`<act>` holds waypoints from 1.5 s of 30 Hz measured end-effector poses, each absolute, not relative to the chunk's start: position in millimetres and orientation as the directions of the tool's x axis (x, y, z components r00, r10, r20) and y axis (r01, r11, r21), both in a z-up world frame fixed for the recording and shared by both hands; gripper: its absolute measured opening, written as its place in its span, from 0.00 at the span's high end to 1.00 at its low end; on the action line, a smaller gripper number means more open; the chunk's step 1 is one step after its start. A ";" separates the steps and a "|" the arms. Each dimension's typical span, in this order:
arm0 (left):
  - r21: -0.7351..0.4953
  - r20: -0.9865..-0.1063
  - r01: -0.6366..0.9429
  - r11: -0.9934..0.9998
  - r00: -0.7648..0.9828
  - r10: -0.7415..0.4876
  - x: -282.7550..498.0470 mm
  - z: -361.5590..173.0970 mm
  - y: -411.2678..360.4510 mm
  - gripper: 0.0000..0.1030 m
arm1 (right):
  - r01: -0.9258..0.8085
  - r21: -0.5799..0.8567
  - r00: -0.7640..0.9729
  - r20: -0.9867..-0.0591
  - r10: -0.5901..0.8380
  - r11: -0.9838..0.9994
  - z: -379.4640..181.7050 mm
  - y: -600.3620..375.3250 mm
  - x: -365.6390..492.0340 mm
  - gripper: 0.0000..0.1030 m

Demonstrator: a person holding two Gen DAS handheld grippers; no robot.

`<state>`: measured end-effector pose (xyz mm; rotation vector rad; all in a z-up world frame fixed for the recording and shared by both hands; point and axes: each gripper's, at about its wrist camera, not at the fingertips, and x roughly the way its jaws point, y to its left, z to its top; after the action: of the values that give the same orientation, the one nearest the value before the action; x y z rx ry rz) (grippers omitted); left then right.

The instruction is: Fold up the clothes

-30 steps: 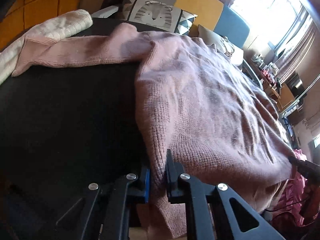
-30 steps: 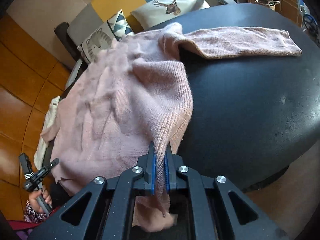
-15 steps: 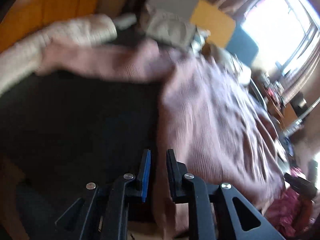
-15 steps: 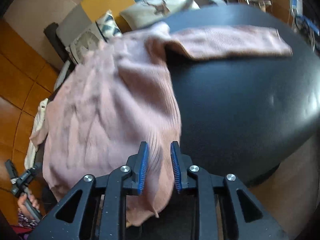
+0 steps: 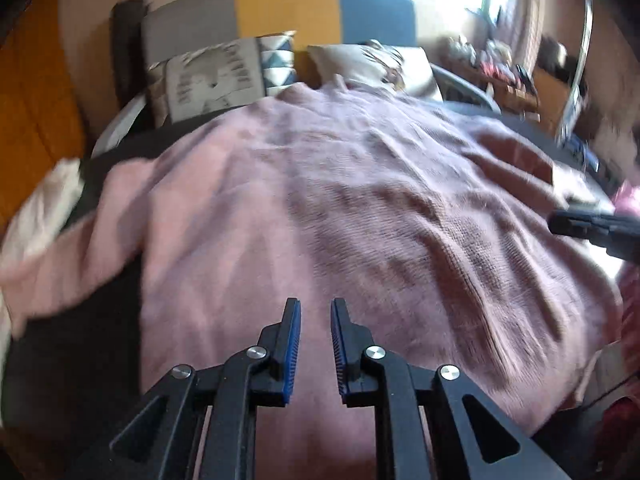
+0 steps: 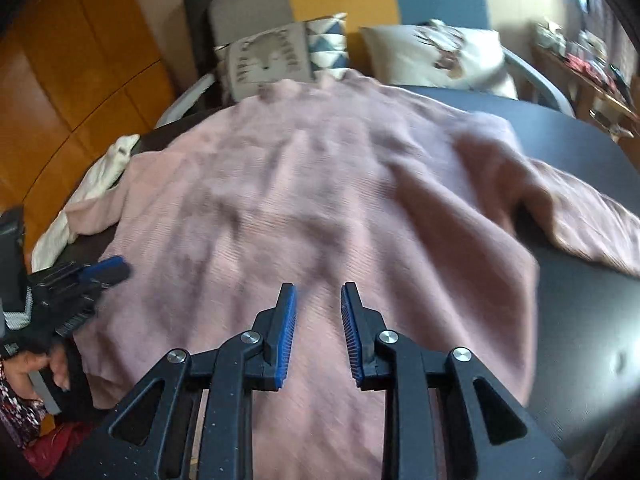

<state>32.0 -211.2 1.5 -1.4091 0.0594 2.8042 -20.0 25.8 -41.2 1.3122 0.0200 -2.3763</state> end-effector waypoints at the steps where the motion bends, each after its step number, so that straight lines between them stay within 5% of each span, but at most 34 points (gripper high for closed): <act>1: 0.050 -0.810 -0.024 -0.998 -0.586 -0.027 28.1 -3.7 -207.3 0.86 | 0.374 0.182 -0.456 -0.818 -0.352 -0.909 -45.1 25.3 -17.6 0.75; 17: 0.139 -0.799 -0.088 -0.986 -0.598 -0.059 84.9 -17.2 -208.7 0.83 | 0.426 0.221 -0.350 -0.854 -0.385 -0.877 -76.2 47.1 14.9 0.75; 23: 0.131 -0.760 -0.049 -0.990 -0.647 -0.068 28.8 7.0 -192.9 0.83 | 0.400 0.213 -0.419 -0.822 -0.385 -0.891 -50.5 39.3 -18.8 0.75; 31: 0.147 -0.800 0.045 -0.988 -0.583 -0.146 -56.0 -23.5 -178.6 0.83 | 0.432 0.145 -0.456 -0.817 -0.354 -0.890 -50.1 -12.5 -78.1 0.75; 45: 0.056 -0.788 -0.141 -0.988 -0.615 0.043 -58.9 -23.9 -144.4 0.83 | 0.548 0.071 -0.418 -0.840 -0.346 -0.834 -55.2 -70.3 -158.7 0.75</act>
<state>-58.9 -144.4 -23.9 -1.3263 0.1718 2.7286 -158.7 -70.3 -55.2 1.2643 0.2907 -2.2528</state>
